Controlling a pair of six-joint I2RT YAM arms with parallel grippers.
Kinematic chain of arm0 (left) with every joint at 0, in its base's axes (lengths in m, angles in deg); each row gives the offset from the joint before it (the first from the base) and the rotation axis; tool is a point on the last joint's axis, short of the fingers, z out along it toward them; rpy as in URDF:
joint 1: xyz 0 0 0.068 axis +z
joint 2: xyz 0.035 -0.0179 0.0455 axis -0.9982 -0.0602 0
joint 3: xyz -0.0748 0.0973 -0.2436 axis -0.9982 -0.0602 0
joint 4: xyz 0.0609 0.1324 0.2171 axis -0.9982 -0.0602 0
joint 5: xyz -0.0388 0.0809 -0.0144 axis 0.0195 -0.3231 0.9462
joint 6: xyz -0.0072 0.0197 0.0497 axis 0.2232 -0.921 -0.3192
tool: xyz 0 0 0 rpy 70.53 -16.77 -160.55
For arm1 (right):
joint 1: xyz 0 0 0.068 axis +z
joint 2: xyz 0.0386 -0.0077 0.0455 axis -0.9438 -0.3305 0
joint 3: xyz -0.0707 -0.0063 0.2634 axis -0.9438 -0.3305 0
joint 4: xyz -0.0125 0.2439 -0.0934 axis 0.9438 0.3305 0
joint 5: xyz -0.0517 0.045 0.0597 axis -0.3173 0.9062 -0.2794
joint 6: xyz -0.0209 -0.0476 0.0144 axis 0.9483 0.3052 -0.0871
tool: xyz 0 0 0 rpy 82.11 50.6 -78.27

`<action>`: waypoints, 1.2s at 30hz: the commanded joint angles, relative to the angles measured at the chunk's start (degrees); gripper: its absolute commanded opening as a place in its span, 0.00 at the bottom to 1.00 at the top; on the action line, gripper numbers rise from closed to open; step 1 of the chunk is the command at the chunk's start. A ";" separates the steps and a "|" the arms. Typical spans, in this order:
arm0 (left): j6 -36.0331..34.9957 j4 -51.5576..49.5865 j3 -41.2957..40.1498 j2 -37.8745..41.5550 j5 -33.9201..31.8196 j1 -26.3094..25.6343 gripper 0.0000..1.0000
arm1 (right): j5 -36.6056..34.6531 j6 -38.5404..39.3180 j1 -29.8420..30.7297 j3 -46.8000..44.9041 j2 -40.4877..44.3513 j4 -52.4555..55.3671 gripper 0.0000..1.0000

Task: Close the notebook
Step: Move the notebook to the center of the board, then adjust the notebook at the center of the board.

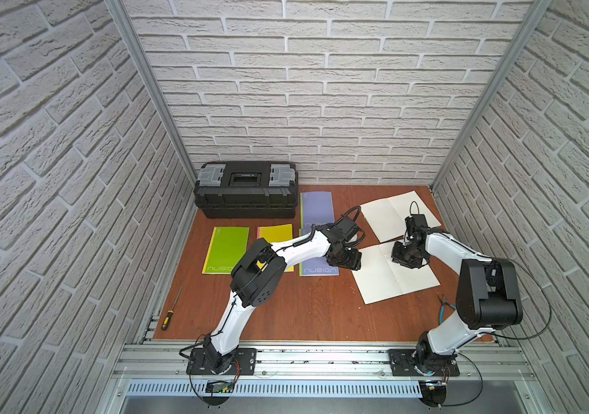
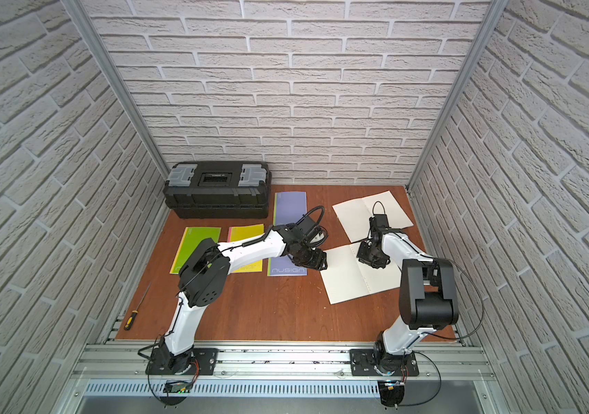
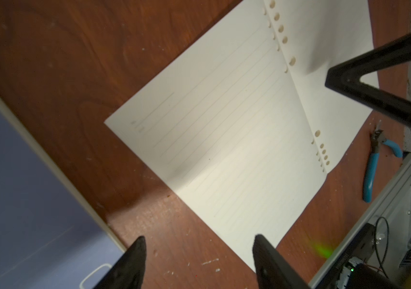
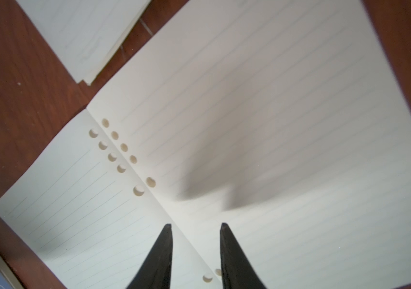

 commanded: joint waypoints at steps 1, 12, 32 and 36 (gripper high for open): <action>-1.56 -1.00 2.35 -1.90 2.05 -1.02 0.68 | 1.48 1.43 -2.91 -1.07 3.02 -1.00 0.33; -6.00 -4.27 9.83 -7.04 7.44 -2.88 0.69 | 2.34 1.91 -6.42 -2.50 4.55 -1.31 0.34; -10.09 -12.30 18.79 -14.26 10.94 -4.28 0.70 | 5.75 2.72 -17.14 -0.65 -1.23 -3.88 0.34; -10.44 -14.40 20.26 -15.16 9.44 -4.20 0.70 | 5.32 2.72 -17.54 -1.01 -1.51 -4.26 0.34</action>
